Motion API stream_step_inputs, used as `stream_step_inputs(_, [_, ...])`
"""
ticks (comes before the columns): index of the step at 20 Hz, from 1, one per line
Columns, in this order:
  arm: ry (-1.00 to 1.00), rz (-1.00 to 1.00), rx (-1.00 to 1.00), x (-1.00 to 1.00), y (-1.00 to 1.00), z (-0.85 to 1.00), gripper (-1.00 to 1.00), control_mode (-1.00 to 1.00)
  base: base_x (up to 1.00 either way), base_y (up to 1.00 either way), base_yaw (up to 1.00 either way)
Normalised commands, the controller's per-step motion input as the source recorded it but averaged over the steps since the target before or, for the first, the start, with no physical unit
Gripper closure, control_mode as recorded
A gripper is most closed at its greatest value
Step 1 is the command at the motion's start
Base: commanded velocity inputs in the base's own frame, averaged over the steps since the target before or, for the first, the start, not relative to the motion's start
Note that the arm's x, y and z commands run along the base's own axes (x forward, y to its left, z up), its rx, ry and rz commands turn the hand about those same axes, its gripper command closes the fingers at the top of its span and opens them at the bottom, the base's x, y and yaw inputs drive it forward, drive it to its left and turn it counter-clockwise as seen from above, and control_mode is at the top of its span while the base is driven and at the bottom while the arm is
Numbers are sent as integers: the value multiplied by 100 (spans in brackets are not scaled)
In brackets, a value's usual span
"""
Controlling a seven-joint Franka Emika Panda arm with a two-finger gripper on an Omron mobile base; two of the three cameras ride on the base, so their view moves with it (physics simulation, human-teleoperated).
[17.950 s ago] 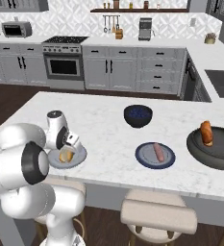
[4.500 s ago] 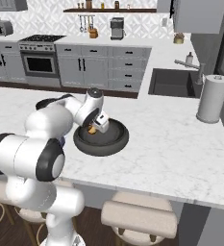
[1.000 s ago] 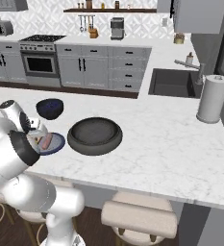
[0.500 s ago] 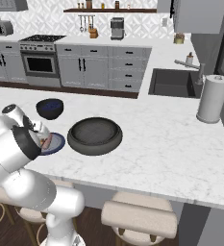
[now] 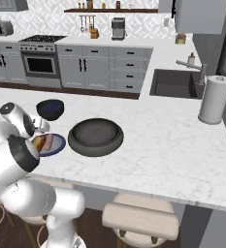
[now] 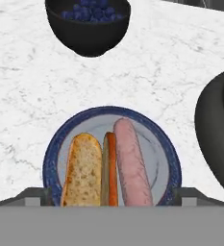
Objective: Place one bun and one sausage from the bowl on each plate.
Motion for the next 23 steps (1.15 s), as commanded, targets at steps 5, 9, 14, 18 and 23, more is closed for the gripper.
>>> stream_step_inputs(5, [-37,0,30,-100,-100,97,-100,-100,0,0,0])
stream_step_inputs(9, [-44,0,29,-100,-96,100,-100,-100,0,0,0])
stream_step_inputs(14, [-49,-3,30,-97,-48,100,-100,-100,0,0,0])
stream_step_inputs(18, [-42,-7,25,-82,-19,100,-100,-100,0,0,0])
stream_step_inputs(23, [-48,-10,27,-62,-57,92,-100,-100,0,0,0])
